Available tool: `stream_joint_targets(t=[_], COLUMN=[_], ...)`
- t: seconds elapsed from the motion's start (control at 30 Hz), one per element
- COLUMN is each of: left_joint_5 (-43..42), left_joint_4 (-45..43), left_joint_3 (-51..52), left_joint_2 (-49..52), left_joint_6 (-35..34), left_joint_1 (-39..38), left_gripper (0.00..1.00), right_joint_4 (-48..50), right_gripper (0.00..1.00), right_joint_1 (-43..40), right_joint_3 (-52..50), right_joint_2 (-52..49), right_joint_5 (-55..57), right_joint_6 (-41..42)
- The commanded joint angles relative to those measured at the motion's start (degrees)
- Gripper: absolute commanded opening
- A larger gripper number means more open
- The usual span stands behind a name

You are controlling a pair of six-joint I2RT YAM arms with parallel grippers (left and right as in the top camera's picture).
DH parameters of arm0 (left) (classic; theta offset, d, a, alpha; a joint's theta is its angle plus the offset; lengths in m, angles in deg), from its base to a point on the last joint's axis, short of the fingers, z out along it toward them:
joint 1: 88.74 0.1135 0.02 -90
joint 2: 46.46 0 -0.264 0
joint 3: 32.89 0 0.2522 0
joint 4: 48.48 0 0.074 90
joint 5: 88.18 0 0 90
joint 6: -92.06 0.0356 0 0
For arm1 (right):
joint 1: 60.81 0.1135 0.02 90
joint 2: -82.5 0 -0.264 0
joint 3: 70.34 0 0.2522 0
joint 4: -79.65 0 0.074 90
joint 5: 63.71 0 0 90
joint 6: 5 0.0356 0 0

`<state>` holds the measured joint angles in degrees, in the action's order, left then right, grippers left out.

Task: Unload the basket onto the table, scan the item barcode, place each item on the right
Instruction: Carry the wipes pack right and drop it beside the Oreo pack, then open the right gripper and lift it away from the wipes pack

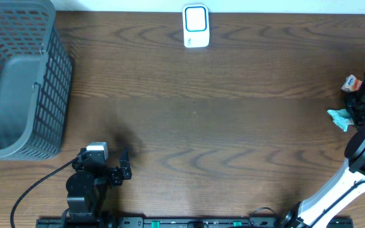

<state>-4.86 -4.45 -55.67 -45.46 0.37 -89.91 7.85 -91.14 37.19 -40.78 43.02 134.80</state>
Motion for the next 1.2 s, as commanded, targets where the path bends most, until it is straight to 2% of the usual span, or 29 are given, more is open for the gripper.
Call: stream_joint_targets(t=[0.0, 0.1, 0.13, 0.17, 0.27, 0.4, 0.47, 0.6, 0.67, 0.73, 0.77, 0.9, 1.0, 1.17], left_joint_5=[0.31, 0.31, 0.31, 0.31, 0.31, 0.33, 3.91, 2.23, 2.23, 2.21, 2.21, 1.9, -1.44, -1.46], left_joint_4=[0.17, 0.17, 0.17, 0.17, 0.17, 0.15, -3.32, -12.98, -17.46, -20.28, -24.17, -28.72, -28.76, -27.1], left_joint_3=[0.72, 0.72, 0.72, 0.72, 0.72, 0.72, 0.79, 0.94, 1.57, 2.73, 5.35, 8.79, 8.79, 8.79], left_joint_2=[-0.9, -0.85, -0.79, -0.76, -0.76, -0.76, -0.76, -0.76, -0.76, -0.76, -0.76, -0.61, -0.52, -0.33], left_joint_6=[-0.11, -0.11, -0.11, -0.11, -0.11, -0.07, 3.52, 5.11, 9.9, 12.0, 12.0, 13.2, 20.68, 21.14], left_joint_1=[0.09, 0.09, 0.09, 0.09, 0.09, 0.09, 0.13, 0.13, 0.13, 0.13, 0.13, 0.13, 0.13, 0.13], left_gripper=[0.98, 0.98, 0.98, 0.98, 0.98, 0.98, 0.98, 0.98, 0.98, 0.98, 0.98, 0.98, 0.98, 0.98], right_joint_4=[-0.79, -1.05, -1.22, -2.19, -4.9, -6.71, -6.56, -5.9, -6.01, -6.05, -6.38, -8.61, -7.74, -7.56], right_gripper=[0.66, 0.69, 0.74, 0.75, 0.75, 0.75, 0.77, 0.79, 0.83, 0.92, 0.99, 0.99, 0.99, 0.99], right_joint_1=[0.0, 0.0, 0.04, 0.04, 0.33, 1.57, 2.4, 4.85, 6.19, 7.3, 9.55, 11.15, 11.15, 11.15], right_joint_3=[0.9, 2.8, 3.98, 5.22, 8.74, 11.93, 12.0, 12.0, 12.0, 12.0, 12.0, 12.0, 12.0, 12.0], right_joint_2=[0.52, 2.01, 3.15, 4.37, 8.46, 16.57, 21.9, 30.71, 33.46, 34.64, 35.34, 36.92, 40.83, 48.13], right_joint_5=[-2.6, -6.54, -9.09, -11.87, -16.17, -16.24, -16.06, -12.76, -12.35, -12.68, -13.88, -14.45, -14.51, -14.49], right_joint_6=[-0.96, -3.98, -5.29, -5.79, -5.81, -6.67, -7.17, -7.26, -8.33, -9.51, -12.85, -13.42, -13.2, -13.2])
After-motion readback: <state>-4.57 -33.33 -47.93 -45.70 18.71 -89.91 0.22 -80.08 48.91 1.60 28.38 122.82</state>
